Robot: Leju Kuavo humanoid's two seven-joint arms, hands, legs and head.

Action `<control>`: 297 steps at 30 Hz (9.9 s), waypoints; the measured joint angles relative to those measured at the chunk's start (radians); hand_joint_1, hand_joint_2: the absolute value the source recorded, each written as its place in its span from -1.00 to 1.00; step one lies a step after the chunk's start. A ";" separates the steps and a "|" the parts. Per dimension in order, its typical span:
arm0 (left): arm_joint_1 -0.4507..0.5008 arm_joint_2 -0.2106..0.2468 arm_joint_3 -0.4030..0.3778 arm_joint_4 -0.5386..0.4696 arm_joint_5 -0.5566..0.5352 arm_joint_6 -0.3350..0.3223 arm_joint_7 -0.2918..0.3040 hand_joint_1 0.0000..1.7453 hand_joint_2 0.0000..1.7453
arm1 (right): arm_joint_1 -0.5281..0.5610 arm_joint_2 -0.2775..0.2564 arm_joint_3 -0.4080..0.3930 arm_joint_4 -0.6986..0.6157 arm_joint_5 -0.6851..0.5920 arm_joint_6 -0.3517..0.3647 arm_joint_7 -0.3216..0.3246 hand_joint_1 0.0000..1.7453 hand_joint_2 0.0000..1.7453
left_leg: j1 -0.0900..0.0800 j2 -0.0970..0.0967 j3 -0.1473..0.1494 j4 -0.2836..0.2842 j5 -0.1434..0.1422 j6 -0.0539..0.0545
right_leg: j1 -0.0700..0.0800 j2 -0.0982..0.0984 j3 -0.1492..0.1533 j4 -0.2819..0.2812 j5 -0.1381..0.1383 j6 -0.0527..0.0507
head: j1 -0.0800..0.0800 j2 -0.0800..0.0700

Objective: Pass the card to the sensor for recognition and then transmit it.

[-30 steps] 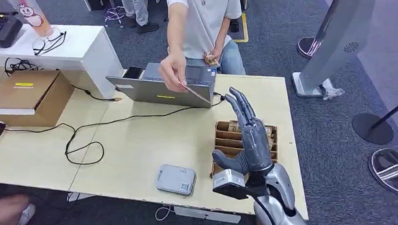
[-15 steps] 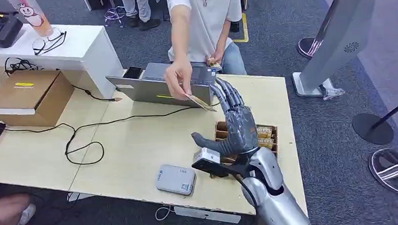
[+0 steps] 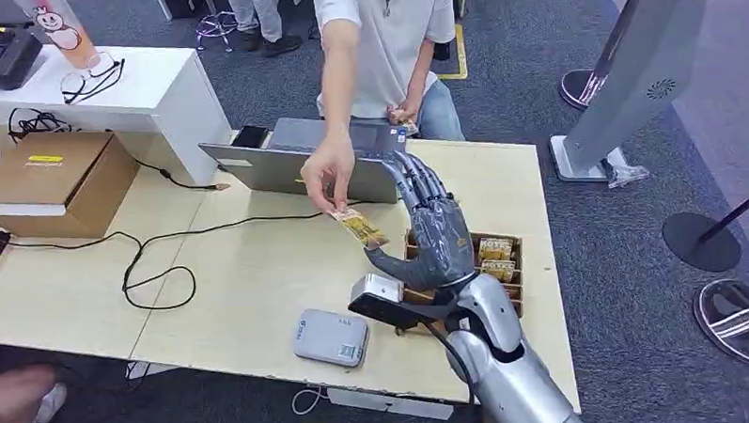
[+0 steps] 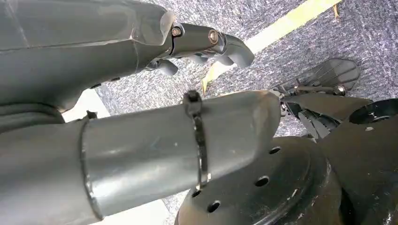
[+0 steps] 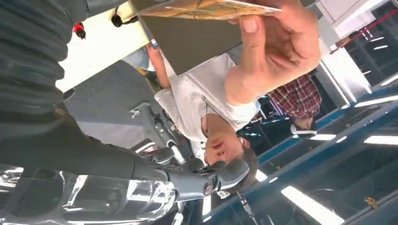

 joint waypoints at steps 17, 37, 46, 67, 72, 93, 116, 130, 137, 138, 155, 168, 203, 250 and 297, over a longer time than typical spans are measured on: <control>-0.001 0.000 0.000 0.000 0.006 -0.002 0.002 -1.00 -1.00 | -0.003 0.008 0.003 0.011 -0.021 0.020 -0.005 1.00 1.00 | 0.000 0.000 0.000 0.000 0.000 0.000 | 0.000 0.000 0.000 0.000 0.000 0.000 | 0.000 0.000; -0.001 0.000 0.000 0.000 0.006 -0.002 0.000 -1.00 -1.00 | -0.013 0.011 0.004 0.019 -0.027 0.026 -0.010 1.00 1.00 | 0.000 0.000 0.000 0.000 0.000 0.000 | 0.000 0.000 0.000 0.000 0.000 0.000 | 0.000 0.000; 0.000 0.000 0.000 0.000 0.006 -0.002 -0.002 -1.00 -1.00 | -0.016 0.013 0.011 0.022 -0.042 0.032 -0.016 1.00 1.00 | 0.000 0.000 0.000 0.000 0.000 0.000 | 0.000 0.000 0.000 0.000 0.000 0.000 | 0.000 0.000; -0.001 0.010 0.002 0.002 -0.009 -0.006 -0.008 -1.00 -1.00 | 0.003 0.013 0.096 -0.025 -0.347 0.352 -0.054 1.00 1.00 | 0.000 0.000 0.000 0.000 0.000 0.000 | 0.000 0.000 0.000 0.000 0.000 0.000 | 0.000 0.000; -0.004 0.014 0.002 0.007 -0.009 -0.006 -0.005 -1.00 -1.00 | 0.003 0.015 0.137 -0.007 -0.379 0.406 -0.039 1.00 1.00 | 0.000 0.000 0.000 0.000 0.000 0.000 | 0.000 0.000 0.000 0.000 0.000 0.000 | 0.000 0.000; -0.011 0.018 0.002 0.020 0.009 -0.005 0.001 -1.00 -1.00 | -0.038 0.072 0.243 0.233 -0.408 0.442 0.017 1.00 1.00 | 0.000 0.000 0.000 0.000 0.000 0.000 | 0.000 0.000 0.000 0.000 0.000 0.000 | 0.000 0.000; -0.009 0.014 0.002 0.020 0.034 -0.006 0.018 -1.00 -1.00 | -0.082 0.117 0.284 0.436 -0.264 0.342 0.150 1.00 1.00 | 0.000 0.000 0.000 0.000 0.000 0.000 | 0.000 0.000 0.000 0.000 0.000 0.000 | 0.000 0.000; -0.008 0.013 0.002 0.020 0.043 -0.007 0.021 -1.00 -1.00 | -0.092 0.130 0.302 0.504 -0.159 0.300 0.213 1.00 1.00 | 0.000 0.000 0.000 0.000 0.000 0.000 | 0.000 0.000 0.000 0.000 0.000 0.000 | 0.000 0.000; -0.008 0.013 0.002 0.020 0.048 -0.007 0.026 -1.00 -1.00 | -0.099 0.135 0.302 0.522 -0.134 0.298 0.223 1.00 1.00 | 0.000 0.000 0.000 0.000 0.000 0.000 | 0.000 0.000 0.000 0.000 0.000 0.000 | 0.000 0.000; -0.008 0.013 0.002 0.020 0.048 -0.007 0.026 -1.00 -1.00 | -0.099 0.135 0.302 0.524 -0.129 0.297 0.223 1.00 1.00 | 0.000 0.000 0.000 0.000 0.000 0.000 | 0.000 0.000 0.000 0.000 0.000 0.000 | 0.000 0.000; -0.007 0.013 0.002 0.020 0.062 -0.007 0.031 -1.00 -1.00 | -0.103 0.145 0.302 0.555 -0.054 0.272 0.265 1.00 1.00 | 0.000 0.000 0.000 0.000 0.000 0.000 | 0.000 0.000 0.000 0.000 0.000 0.000 | 0.000 0.000; -0.004 0.012 0.002 0.020 0.069 -0.008 0.031 -1.00 -1.00 | -0.107 0.158 0.302 0.587 -0.031 0.258 0.265 1.00 1.00 | 0.000 0.000 0.000 0.000 0.000 0.000 | 0.000 0.000 0.000 0.000 0.000 0.000 | 0.000 0.000; -0.001 0.007 0.002 0.020 0.072 -0.012 0.031 -1.00 -1.00 | -0.116 0.178 0.327 0.636 -0.016 0.246 0.268 1.00 1.00 | 0.000 0.000 0.000 0.000 0.000 0.000 | 0.000 0.000 0.000 0.000 0.000 0.000 | 0.000 0.000; 0.000 -0.007 0.001 0.009 0.090 -0.025 0.042 -1.00 -1.00 | -0.133 0.201 0.335 0.707 0.002 0.215 0.258 1.00 1.00 | 0.000 0.000 0.001 0.000 0.000 0.000 | 0.000 0.001 0.000 0.000 0.000 0.000 | 0.000 0.000; 0.004 0.000 -0.004 0.008 0.120 -0.021 0.040 -1.00 -1.00 | -0.068 0.138 0.298 0.352 -0.160 0.283 0.201 1.00 1.00 | 0.000 0.000 0.001 0.000 0.000 -0.001 | 0.000 0.001 0.000 0.000 0.000 0.000 | 0.000 0.000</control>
